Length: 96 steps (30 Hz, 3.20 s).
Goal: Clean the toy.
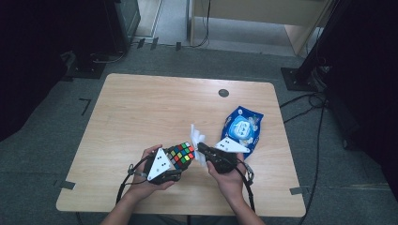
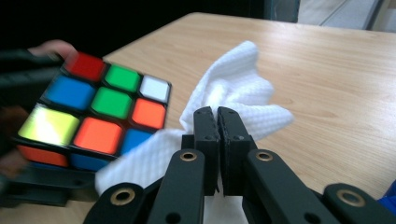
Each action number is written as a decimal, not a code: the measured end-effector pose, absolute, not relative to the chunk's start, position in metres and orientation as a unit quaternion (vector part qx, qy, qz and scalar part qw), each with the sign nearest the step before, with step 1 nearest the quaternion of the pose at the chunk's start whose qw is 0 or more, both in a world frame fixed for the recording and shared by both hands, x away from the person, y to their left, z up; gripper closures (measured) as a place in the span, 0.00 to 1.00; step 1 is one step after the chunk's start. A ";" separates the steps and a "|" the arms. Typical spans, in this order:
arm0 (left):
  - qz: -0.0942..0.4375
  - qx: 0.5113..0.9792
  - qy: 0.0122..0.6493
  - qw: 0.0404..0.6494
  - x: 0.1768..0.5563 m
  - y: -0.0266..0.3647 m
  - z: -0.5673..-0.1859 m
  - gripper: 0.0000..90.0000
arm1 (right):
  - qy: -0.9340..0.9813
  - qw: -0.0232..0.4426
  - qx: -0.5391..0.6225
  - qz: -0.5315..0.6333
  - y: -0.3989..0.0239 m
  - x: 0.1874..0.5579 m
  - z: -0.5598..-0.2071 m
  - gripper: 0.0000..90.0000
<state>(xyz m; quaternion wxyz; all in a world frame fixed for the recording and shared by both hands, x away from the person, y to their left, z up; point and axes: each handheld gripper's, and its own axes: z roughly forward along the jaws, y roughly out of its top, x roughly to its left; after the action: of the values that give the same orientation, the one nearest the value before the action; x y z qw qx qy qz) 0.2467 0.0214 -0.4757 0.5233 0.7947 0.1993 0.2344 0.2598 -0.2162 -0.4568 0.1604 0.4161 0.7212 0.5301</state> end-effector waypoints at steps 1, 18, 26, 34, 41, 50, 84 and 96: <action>0.236 0.797 0.200 0.518 0.247 0.021 -0.477 0.38 | 0.718 0.160 0.413 0.536 -0.217 0.259 -0.454 0.98; 0.231 0.797 0.187 0.527 0.242 0.018 -0.473 0.38 | 0.712 0.138 0.376 0.577 -0.202 0.244 -0.442 0.98; 0.236 0.785 0.196 0.538 0.245 0.025 -0.468 0.38 | 0.743 0.148 0.417 0.503 -0.214 0.261 -0.464 0.97; 0.239 0.782 0.220 0.531 0.252 0.033 -0.471 0.38 | 0.751 0.182 0.447 0.451 -0.228 0.273 -0.481 0.97; 0.240 0.785 0.222 0.526 0.254 0.034 -0.472 0.38 | 0.744 0.184 0.456 0.453 -0.231 0.275 -0.479 0.75; 0.240 0.785 0.230 0.522 0.255 0.032 -0.474 0.38 | 0.694 0.087 0.437 0.566 -0.217 0.257 -0.438 0.42; 0.220 0.788 0.200 0.539 0.246 0.020 -0.472 0.29 | 0.665 -0.024 0.499 0.555 -0.209 0.262 -0.442 0.38; 0.252 0.796 0.191 0.517 0.248 0.025 -0.473 0.33 | 0.688 -0.046 0.479 0.543 -0.217 0.265 -0.432 0.38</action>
<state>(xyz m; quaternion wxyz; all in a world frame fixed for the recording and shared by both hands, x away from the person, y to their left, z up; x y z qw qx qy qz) 0.2478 0.0253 -0.4729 0.5168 0.7955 0.1912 0.2520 0.2654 -0.2175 -0.4317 -0.0462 0.4794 0.6880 0.5429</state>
